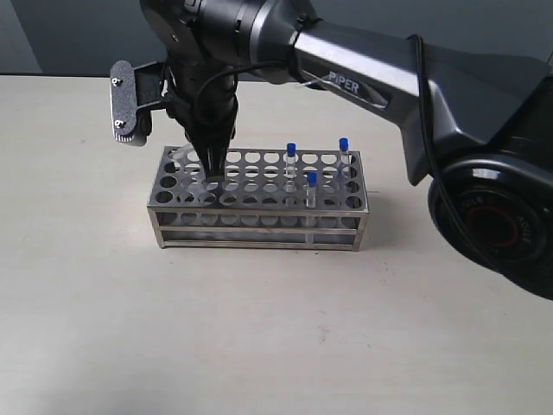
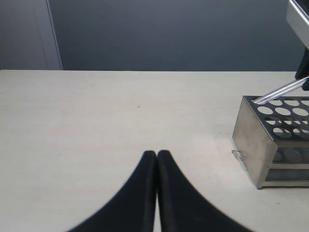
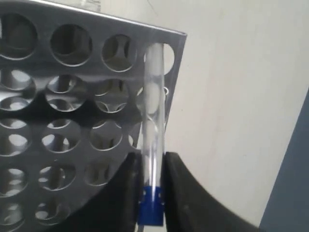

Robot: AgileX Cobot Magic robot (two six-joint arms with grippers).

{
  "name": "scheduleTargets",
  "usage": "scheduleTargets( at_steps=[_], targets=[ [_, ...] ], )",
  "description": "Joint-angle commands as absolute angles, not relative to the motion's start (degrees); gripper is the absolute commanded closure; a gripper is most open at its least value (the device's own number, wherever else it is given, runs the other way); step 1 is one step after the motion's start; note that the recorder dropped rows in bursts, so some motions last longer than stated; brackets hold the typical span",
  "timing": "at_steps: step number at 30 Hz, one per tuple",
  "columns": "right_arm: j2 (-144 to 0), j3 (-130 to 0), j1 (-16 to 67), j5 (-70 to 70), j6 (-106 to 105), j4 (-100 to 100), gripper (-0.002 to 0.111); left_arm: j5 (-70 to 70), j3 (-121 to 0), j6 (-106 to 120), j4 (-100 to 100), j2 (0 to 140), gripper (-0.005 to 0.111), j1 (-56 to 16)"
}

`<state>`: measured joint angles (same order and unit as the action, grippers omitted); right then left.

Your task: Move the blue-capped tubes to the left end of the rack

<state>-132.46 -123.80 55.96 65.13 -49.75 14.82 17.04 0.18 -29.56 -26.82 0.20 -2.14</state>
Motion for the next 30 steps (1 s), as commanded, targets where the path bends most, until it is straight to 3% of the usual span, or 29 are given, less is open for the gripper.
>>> scheduleTargets(
  at_steps=[1, 15, 30],
  targets=[
    [-132.57, -123.96, 57.18, 62.98, -53.02, 12.91, 0.109, 16.69, 0.00, -29.59, -26.80, 0.00, 0.106, -2.50],
    [-133.66, -123.96, 58.40, 57.75, -55.02, 2.44, 0.109, 16.69, 0.00, -29.59, -26.80, 0.00, 0.106, -2.50],
    [-136.91, -124.75, 56.72, 57.01, -33.41, 4.88, 0.109, 16.69, 0.00, -29.59, -26.80, 0.00, 0.106, -2.50]
  ],
)
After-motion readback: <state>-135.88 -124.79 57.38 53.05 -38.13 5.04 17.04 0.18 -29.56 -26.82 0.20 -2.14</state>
